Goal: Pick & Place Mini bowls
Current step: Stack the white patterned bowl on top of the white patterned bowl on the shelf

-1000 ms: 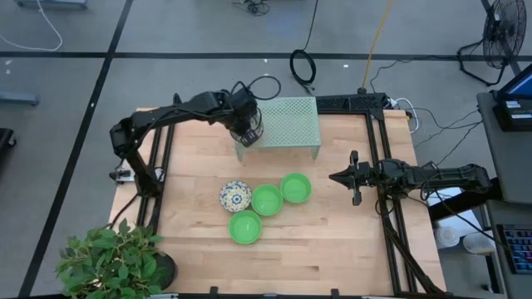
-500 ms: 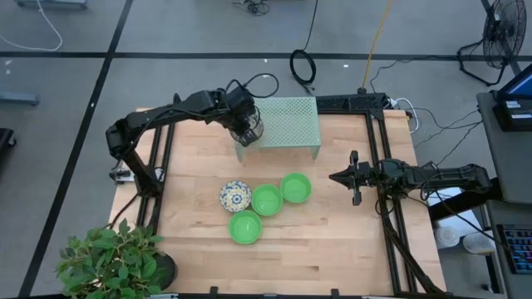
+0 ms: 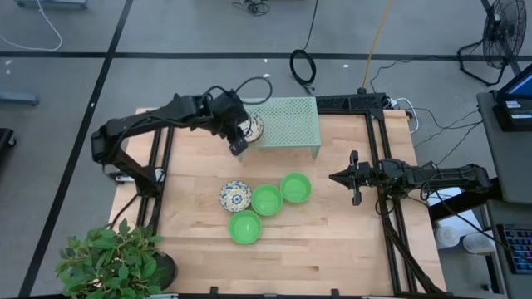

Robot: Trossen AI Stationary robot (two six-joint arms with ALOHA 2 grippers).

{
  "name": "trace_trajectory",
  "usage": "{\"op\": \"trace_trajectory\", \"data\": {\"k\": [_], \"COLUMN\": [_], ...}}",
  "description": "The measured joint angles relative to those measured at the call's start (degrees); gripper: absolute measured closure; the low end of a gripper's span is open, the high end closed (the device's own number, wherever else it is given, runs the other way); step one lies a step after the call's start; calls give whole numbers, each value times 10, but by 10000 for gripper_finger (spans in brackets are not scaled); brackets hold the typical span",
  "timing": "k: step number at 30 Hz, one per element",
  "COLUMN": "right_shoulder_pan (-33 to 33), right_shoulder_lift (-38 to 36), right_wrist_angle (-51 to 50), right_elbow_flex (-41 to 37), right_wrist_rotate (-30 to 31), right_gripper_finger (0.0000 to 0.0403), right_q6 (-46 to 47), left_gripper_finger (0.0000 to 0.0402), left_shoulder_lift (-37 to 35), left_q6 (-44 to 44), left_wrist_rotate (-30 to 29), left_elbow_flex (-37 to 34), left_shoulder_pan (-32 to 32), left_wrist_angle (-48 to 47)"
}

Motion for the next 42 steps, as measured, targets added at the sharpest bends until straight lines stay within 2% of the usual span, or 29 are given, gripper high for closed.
{"op": "trace_trajectory", "data": {"k": [6, 11, 25, 28, 36, 42], "right_shoulder_pan": [0, 0, 0, 0, 0, 0], "right_shoulder_lift": [0, 0, 0, 0, 0, 0], "right_wrist_angle": [0, 0, 0, 0, 0, 0], "right_elbow_flex": [0, 0, 0, 0, 0, 0], "right_wrist_rotate": [0, 0, 0, 0, 0, 0], "right_gripper_finger": [403, 403, 403, 403, 403, 403], "right_q6": [0, 0, 0, 0, 0, 0], "left_gripper_finger": [360, 360, 360, 360, 360, 360], "left_shoulder_lift": [1, 6, 5, 5, -6, -26], "left_q6": [-14, -67, -130, -162, -236, -267], "left_wrist_rotate": [1, 0, -50, -80, -85, -54], "left_elbow_flex": [0, 0, 0, -4, -112, -218], "left_shoulder_pan": [-49, -92, -213, -228, -243, -244], "left_wrist_angle": [-87, -142, -184, -196, -188, -104]}}
